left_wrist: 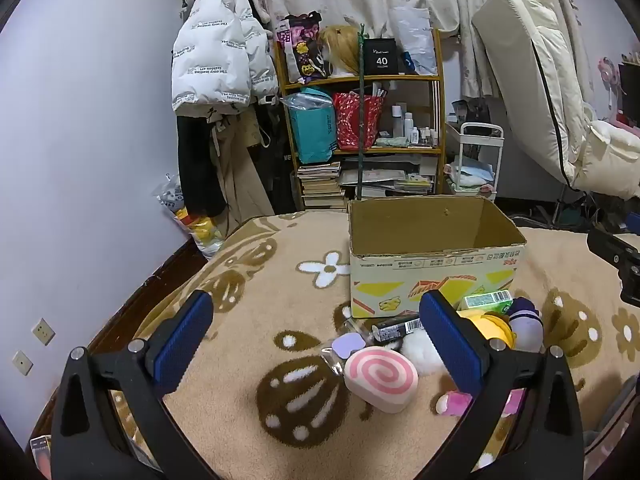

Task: Organize soft objects

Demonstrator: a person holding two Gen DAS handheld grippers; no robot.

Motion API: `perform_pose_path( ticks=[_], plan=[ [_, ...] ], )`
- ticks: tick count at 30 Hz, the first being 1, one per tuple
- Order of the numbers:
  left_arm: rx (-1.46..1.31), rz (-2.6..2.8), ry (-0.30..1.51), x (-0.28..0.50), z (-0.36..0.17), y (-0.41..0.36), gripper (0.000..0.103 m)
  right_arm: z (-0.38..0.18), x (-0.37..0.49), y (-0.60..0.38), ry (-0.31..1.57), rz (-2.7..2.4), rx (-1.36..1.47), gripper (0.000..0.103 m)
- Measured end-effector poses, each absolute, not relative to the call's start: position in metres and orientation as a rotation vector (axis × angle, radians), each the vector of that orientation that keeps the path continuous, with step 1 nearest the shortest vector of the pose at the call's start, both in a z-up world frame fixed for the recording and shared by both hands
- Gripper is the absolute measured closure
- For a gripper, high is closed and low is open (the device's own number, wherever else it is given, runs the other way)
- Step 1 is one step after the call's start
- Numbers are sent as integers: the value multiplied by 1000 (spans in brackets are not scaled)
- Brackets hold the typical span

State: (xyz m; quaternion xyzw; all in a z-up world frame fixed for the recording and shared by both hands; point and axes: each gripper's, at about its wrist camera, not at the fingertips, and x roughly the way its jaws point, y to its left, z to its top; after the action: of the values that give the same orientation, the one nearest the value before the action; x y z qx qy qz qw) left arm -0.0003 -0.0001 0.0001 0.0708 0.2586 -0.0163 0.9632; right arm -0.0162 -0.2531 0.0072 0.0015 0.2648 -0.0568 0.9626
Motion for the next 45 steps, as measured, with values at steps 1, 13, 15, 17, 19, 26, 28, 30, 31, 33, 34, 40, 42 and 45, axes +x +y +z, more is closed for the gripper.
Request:
perform_pose_path(
  ticks=[1,13,15,17,19,26,28,30,31,33,34,40,42,45],
  plan=[
    [143,-33,523,0,0,0,1,7,-16,-253,541,-110,-4,0],
    [144,-32,531,-1,1,1,1,9,-17,-252,540,-106,-2,0],
    [145,-30,533,0,1,0,1,9,-16,-253,538,-107,-2,0],
    [145,-29,532,0,1,1,1,9,-16,-253,538,-107,-2,0],
    [146,-29,532,0,1,0,1,9,-16,-253,538,-106,-1,0],
    [146,-30,533,1,-1,1,1,8,-16,-253,539,-106,-1,0],
    [146,-30,533,1,-1,1,1,9,-16,-253,537,-103,0,0],
    [146,-29,533,0,-1,1,1,8,-16,-253,538,-106,-1,0],
    [145,-30,533,0,-1,1,1,8,-16,-253,538,-106,-1,0],
    [145,-29,532,0,-1,1,1,8,-16,-253,537,-107,-1,0],
    [146,-29,533,1,-1,0,1,8,-16,-253,538,-106,0,0],
    [146,-29,534,0,-1,0,1,7,-16,-254,538,-106,0,0],
    [145,-30,533,1,-1,0,1,7,-16,-253,538,-106,1,0],
    [146,-30,534,1,-1,0,1,7,-16,-253,538,-106,0,0]
  ],
)
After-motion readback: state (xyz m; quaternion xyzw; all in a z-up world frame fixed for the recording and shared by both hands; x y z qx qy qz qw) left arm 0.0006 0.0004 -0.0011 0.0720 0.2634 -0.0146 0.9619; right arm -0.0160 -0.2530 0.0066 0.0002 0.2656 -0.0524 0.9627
